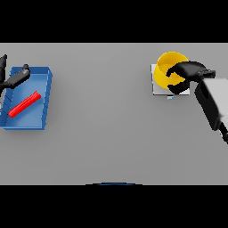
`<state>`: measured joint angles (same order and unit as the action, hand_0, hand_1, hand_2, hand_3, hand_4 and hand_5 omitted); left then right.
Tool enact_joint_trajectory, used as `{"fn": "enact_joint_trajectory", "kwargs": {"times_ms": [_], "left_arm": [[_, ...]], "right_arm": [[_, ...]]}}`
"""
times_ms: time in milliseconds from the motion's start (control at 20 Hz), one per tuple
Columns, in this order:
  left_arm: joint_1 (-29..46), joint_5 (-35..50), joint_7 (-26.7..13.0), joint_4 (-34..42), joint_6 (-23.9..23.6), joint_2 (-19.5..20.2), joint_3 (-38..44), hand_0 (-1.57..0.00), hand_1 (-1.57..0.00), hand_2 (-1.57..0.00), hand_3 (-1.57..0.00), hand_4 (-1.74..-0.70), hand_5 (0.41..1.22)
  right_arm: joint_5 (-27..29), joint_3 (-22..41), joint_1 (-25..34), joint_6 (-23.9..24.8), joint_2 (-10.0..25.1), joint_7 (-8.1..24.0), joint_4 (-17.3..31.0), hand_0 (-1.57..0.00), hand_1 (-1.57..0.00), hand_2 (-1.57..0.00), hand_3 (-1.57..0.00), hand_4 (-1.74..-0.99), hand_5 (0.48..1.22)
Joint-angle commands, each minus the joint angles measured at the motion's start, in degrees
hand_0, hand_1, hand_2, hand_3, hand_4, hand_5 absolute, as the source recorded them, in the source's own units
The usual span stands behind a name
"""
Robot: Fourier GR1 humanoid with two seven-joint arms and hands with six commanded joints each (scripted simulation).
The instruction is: Pick up the red beaker and tilt it to pour out 1 green nut into yellow bowl. Pick up the yellow bowl and place it on the metallic measuring scale.
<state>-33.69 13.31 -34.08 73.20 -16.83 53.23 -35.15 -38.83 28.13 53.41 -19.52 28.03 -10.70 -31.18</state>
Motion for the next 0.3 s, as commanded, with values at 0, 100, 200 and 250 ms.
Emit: {"fn": "enact_joint_trajectory", "kwargs": {"times_ms": [0, 100, 200, 250], "left_arm": [[0.0, -0.1, 0.0, 0.0, 0.0, -0.3, -0.2, 0.0, 0.0, 0.0, 0.0, -0.81, 0.736], [-0.8, 0.3, -0.4, -0.3, 0.5, -0.2, 0.2, 0.0, 0.0, 0.0, 0.0, -0.81, 0.734], [-0.1, 0.7, 0.0, -0.2, 0.4, -0.5, 0.2, 0.0, 0.0, 0.0, 0.0, -0.82, 0.734], [-0.4, 0.6, 0.0, -0.3, 0.4, -0.2, 0.4, 0.0, 0.0, 0.0, 0.0, -0.82, 0.734]], "right_arm": [[-0.6, 0.4, 0.5, 0.4, 0.1, -1.1, 0.9, -0.16, -0.14, -0.29, -0.47, -1.356, 0.755], [-0.8, 0.7, 1.0, 0.0, -0.6, -1.3, 1.6, -0.1, -0.09, -0.21, -0.41, -1.336, 0.741], [-1.2, 0.9, 1.2, -0.1, -0.2, -1.5, 1.9, -0.07, -0.06, -0.14, -0.37, -1.316, 0.735], [-1.4, 1.3, 1.1, -0.2, 0.0, -2.2, 2.1, -0.05, -0.05, -0.12, -0.35, -1.308, 0.733]]}}
